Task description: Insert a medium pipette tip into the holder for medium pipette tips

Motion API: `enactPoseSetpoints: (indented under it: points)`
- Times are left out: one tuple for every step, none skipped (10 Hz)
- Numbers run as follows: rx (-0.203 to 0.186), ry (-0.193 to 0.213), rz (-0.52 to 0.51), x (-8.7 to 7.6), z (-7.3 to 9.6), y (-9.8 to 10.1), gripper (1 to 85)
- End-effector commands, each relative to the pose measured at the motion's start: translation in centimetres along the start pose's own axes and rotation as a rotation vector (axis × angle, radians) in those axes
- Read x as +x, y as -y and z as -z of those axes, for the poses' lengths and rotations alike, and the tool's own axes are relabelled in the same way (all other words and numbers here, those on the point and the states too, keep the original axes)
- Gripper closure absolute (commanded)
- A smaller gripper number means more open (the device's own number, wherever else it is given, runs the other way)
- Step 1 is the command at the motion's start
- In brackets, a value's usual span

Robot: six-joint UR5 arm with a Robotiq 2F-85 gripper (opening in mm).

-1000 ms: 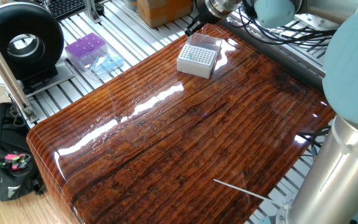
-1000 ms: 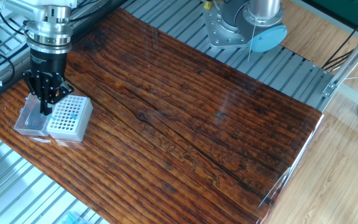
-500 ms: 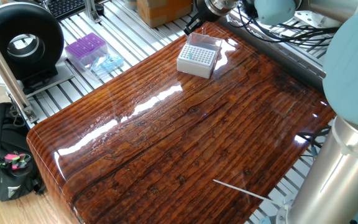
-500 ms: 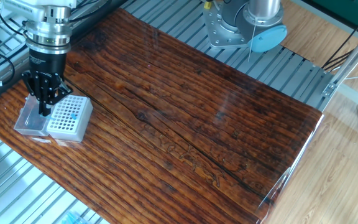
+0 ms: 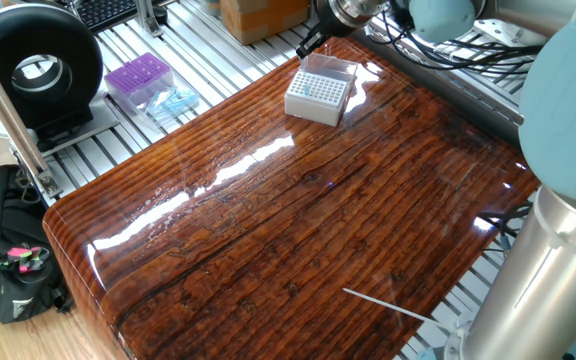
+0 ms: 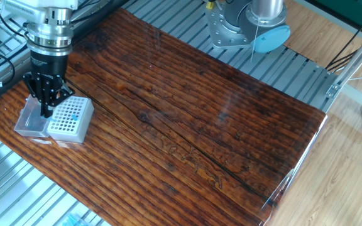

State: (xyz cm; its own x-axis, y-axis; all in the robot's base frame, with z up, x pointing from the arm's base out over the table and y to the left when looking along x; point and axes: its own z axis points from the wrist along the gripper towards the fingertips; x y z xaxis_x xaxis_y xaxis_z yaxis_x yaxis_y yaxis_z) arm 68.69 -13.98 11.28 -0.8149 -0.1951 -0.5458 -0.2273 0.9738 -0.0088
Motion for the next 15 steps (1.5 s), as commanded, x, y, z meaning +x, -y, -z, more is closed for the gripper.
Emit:
enactPoseSetpoints:
  points:
    - [-0.003, 0.004, -0.009, 0.03, 0.13, 0.11, 79.3]
    - [-0.006, 0.008, -0.012, -0.13, 0.12, 0.03, 79.3]
    - [-0.006, 0.009, -0.012, -0.19, 0.14, 0.04, 79.3]
    - [-0.003, 0.007, -0.013, -0.09, 0.18, 0.11, 79.3]
    - [-0.004, 0.005, -0.015, -0.04, 0.16, 0.1, 79.3]
    - [-0.002, 0.002, -0.013, 0.07, 0.12, 0.15, 79.3]
    - [-0.002, 0.002, -0.015, 0.08, 0.13, 0.16, 79.3]
    - [-0.003, -0.003, -0.013, 0.22, 0.15, 0.19, 79.7]
    - [-0.002, -0.008, -0.011, 0.36, 0.17, 0.25, 79.7]
    - [-0.002, -0.009, -0.011, 0.4, 0.2, 0.26, 79.7]
    - [-0.005, -0.012, -0.012, 0.48, 0.25, 0.24, 79.7]
    - [-0.007, -0.016, -0.012, 0.59, 0.31, 0.21, 79.7]
    - [-0.009, -0.015, -0.013, 0.59, 0.26, 0.13, 79.7]
    - [-0.012, -0.015, -0.015, 0.6, 0.14, 0.05, 79.7]
    - [-0.012, -0.013, -0.015, 0.61, -0.02, 0.04, 79.7]
